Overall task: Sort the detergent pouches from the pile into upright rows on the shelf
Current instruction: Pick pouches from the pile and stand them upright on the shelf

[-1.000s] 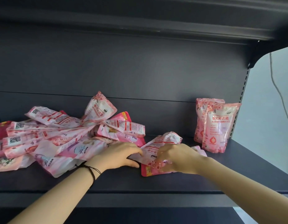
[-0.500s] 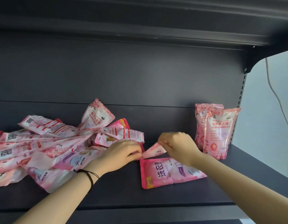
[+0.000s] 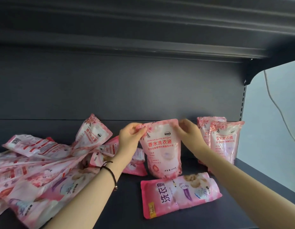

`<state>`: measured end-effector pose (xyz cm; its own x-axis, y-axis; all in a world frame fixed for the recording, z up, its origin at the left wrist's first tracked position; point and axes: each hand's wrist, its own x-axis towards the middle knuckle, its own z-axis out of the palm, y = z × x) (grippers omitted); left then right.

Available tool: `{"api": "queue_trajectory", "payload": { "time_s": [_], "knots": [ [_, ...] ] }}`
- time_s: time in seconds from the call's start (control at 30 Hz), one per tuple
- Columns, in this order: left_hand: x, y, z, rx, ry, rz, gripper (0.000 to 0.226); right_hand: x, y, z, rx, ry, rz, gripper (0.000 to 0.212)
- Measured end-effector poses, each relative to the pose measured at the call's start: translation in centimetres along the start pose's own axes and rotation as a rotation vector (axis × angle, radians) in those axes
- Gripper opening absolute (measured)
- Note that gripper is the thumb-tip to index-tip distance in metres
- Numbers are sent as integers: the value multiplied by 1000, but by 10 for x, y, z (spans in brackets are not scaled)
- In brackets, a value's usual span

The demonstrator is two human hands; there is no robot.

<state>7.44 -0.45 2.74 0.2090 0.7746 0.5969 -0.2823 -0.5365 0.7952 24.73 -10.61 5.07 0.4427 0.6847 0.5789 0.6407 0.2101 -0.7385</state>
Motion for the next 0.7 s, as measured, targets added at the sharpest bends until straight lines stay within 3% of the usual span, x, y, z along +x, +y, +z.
{"api": "queue_trajectory", "payload": {
  "time_s": [0.07,0.13,0.23,0.33,0.7],
  "knots": [
    [-1,-9,6,-4,25,-43,4,-8,14,-1,104,-118,88,27],
    [-7,-24,8,49,-77,-129,8,-16,29,-3,209,-170,157,17],
    [-18,-47,15,115,-253,-272,16,-19,42,-6,371,-95,300,14],
    [-22,-53,25,124,-223,-323,19,-15,42,-5,425,-95,354,19],
    [-17,-2,93,14,-131,-130,13,9,29,-68,582,72,249,19]
  ]
}}
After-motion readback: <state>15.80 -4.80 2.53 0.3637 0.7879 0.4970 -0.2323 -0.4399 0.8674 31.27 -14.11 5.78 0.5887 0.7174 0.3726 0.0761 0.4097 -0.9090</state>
